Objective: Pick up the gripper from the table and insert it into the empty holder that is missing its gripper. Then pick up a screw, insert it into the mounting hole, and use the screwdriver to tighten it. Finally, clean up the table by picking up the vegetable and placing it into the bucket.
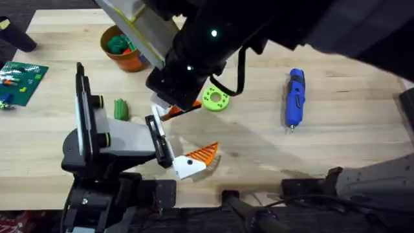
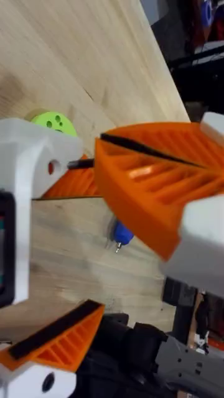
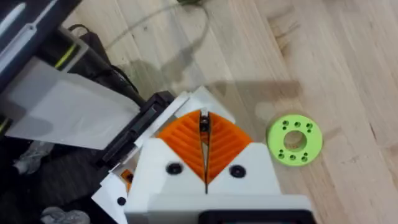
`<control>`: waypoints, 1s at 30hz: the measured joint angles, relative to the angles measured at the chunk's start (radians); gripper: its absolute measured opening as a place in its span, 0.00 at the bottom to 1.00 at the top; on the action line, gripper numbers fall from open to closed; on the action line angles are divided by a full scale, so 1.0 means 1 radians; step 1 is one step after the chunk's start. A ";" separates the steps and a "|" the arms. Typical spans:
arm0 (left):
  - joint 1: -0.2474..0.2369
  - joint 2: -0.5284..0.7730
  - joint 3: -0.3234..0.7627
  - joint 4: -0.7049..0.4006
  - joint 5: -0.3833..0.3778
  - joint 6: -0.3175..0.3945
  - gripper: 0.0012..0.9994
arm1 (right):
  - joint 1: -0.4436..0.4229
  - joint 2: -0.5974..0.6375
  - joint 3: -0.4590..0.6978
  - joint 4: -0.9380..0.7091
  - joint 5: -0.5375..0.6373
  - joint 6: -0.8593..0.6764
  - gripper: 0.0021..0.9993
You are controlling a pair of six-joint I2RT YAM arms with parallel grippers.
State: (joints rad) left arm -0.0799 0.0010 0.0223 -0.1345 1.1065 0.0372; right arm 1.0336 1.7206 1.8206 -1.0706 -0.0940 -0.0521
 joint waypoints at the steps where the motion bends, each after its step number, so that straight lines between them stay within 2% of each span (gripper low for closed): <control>1: 0.000 0.000 0.000 0.000 0.000 0.000 0.99 | 0.000 0.000 0.000 0.000 0.000 0.000 0.01; 30: 0.000 0.000 0.000 0.000 0.000 0.000 0.99 | 0.000 0.035 -0.003 -0.012 0.000 0.020 0.01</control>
State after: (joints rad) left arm -0.0799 0.0010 0.0223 -0.1343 1.1065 0.0372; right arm 1.0336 1.7556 1.8175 -1.0824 -0.0944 -0.0324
